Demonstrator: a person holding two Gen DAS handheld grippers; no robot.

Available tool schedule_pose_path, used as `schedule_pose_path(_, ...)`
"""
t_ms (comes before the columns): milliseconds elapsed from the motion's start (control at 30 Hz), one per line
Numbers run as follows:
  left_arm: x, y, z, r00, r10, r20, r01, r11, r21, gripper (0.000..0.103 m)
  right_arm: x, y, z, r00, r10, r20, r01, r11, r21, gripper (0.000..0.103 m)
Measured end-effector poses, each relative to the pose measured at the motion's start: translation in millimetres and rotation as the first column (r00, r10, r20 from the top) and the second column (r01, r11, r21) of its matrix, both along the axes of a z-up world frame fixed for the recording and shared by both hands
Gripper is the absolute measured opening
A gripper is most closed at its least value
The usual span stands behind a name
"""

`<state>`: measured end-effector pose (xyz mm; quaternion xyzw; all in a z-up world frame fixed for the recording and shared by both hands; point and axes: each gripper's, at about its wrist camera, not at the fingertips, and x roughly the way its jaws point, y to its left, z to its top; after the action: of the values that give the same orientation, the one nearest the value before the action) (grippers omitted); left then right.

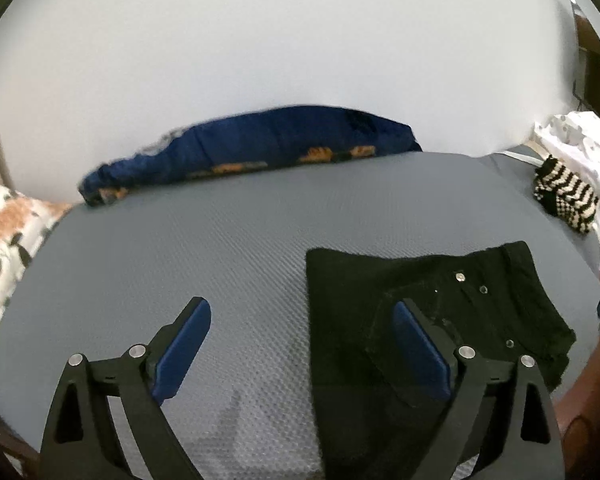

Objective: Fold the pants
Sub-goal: 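Open both grippers and release the folded jeans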

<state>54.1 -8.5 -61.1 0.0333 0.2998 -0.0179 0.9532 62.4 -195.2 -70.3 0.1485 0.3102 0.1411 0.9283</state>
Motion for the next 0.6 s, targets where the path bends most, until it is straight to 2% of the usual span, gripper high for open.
schedule_pose_path(200, -8.0, 1.3, 9.7, 1.0, -0.004, 0.004, 0.004, 1.0, -0.025, 0.094, -1.7, -5.5, -2.6, 1.0, -0.009, 0.002, 0.008, 0.999, 0.032, 0.072)
schedule_pose_path(600, -15.2, -9.3, 14.1, 0.999, -0.032, 0.02, 0.031, 0.999, 0.006, 0.094, -3.8, -13.5, -4.9, 0.998, -0.048, 0.039, 0.048, 0.999, -0.003, 0.079)
